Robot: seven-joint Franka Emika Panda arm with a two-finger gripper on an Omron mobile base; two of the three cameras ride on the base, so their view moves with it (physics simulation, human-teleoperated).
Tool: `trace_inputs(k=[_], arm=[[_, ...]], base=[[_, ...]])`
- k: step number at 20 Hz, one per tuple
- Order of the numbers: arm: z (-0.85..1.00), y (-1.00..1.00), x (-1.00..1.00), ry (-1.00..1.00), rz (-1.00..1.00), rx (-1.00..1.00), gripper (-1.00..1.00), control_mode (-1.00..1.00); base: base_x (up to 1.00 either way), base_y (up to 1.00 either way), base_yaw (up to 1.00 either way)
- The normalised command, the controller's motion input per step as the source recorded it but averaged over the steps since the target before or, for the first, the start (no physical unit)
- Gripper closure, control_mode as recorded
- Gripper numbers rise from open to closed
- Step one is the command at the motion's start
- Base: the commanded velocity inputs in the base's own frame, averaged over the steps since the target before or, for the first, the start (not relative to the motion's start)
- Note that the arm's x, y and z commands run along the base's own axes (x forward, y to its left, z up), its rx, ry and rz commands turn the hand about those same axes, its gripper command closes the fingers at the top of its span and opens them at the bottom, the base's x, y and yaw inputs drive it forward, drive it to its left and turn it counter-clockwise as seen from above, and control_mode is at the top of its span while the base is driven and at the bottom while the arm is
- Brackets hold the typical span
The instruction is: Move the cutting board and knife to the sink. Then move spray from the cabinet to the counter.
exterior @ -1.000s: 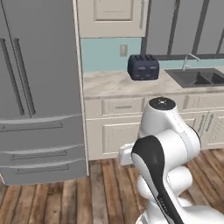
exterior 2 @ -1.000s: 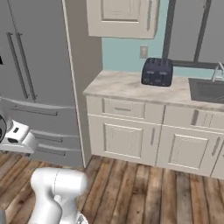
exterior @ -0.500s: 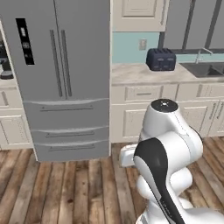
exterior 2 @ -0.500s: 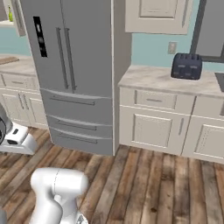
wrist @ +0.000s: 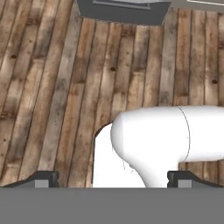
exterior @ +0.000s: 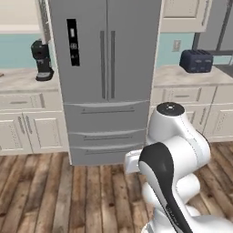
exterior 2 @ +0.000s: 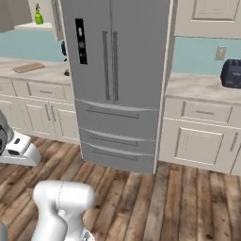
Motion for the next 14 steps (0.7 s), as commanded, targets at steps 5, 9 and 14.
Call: trace_inputs(k=[5, 9, 14], arm=[[0.0, 0.0, 0.0, 0.0, 0.0, 0.0, -1.0, 1.0], [0.0, 0.0, 0.0, 0.0, 0.0, 0.0, -1.0, 1.0], [0.0, 0.0, 0.0, 0.0, 0.0, 0.0, -1.0, 1.0]], base=[[0.0, 1.0, 0.0], [0.0, 0.81, 0.02], [0.19, 0.51, 0.07]])
